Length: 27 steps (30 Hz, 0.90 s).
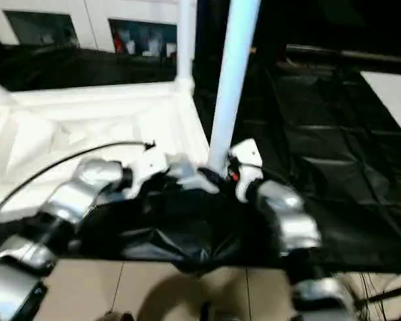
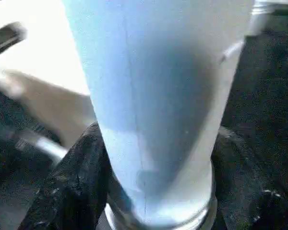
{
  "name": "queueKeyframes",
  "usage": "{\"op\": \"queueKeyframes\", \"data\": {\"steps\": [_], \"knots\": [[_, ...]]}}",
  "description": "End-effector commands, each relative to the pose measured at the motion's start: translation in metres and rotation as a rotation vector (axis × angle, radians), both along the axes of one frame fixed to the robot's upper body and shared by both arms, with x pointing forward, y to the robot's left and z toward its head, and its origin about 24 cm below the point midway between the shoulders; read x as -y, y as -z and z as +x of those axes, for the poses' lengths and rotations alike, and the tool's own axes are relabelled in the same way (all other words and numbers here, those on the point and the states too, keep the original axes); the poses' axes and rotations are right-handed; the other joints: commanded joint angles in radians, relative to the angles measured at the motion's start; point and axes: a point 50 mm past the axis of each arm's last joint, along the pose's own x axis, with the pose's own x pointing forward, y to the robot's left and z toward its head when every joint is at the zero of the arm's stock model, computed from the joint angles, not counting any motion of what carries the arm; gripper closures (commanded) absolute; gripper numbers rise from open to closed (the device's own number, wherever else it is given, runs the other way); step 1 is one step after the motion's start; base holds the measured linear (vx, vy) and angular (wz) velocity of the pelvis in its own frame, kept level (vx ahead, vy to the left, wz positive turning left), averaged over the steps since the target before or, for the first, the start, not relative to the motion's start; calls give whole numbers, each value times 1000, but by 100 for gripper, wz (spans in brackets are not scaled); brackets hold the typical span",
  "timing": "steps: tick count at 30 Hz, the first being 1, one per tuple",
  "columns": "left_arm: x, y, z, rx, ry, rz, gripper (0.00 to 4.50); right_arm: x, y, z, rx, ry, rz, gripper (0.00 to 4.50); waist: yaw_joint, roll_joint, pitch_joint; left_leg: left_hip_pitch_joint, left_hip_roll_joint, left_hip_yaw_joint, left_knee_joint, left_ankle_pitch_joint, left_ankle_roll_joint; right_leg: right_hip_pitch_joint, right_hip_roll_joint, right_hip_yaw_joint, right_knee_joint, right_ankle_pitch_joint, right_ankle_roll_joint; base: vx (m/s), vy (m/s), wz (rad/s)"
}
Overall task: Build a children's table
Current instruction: Rotate leg to tighten
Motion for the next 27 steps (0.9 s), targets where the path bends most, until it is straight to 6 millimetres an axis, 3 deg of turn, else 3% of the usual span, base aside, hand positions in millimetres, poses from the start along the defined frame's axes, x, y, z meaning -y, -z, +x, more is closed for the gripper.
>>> {"op": "queueKeyframes", "data": {"steps": [1,5,10,11,13,16,20,22,27], "knots": [[6,21,-1,-51,-121,18,450,2,17,1,-73,184,-41,189,0,-11,-55,6,9,-12,-70,-239,25,44,-53,32,-96,-498,-110,0,0,0],[15,21,7,-27,-190,35,450,-13,21,3,-74,316,-59,189,1,-8,-53,10,6,-11,-72,-265,32,38,-50,32,-101,-482,-105,0,0,0],[18,18,6,-23,-135,36,450,-27,12,6,-18,246,-19,189,0,-6,-54,8,8,-15,-76,-291,38,41,-54,29,-104,-490,-98,0,0,0],[18,18,5,-26,-123,37,450,-30,9,6,-1,213,-6,133,1,-7,-55,6,10,-14,-77,-278,45,43,-53,30,-100,-447,-110,0,0,0],[17,18,1,-35,-70,26,450,-32,0,4,55,132,24,119,3,-7,-56,5,12,-13,-77,-270,51,46,-54,31,-96,-414,-127,0,0,0],[11,18,-8,-66,26,14,450,-23,-13,5,106,36,29,102,2,-11,-59,-4,13,-13,-76,-233,69,56,-55,32,-85,-349,-150,0,0,0],[0,17,-18,-82,139,21,450,-8,-23,5,105,-107,0,77,2,-9,-62,1,13,-4,-70,-185,95,54,-55,36,-82,-290,-186,0,0,0],[-2,15,-22,-82,188,10,450,-4,-25,4,103,-158,-11,77,7,-8,-64,-2,16,-6,-70,-150,102,61,-55,36,-74,-234,-205,0,0,0],[-15,9,-39,-141,370,-10,450,12,-28,-14,67,-474,-98,77,8,-7,-63,3,21,-3,-69,-137,121,64,-52,37,-61,-139,-246,0,0,0]]}}
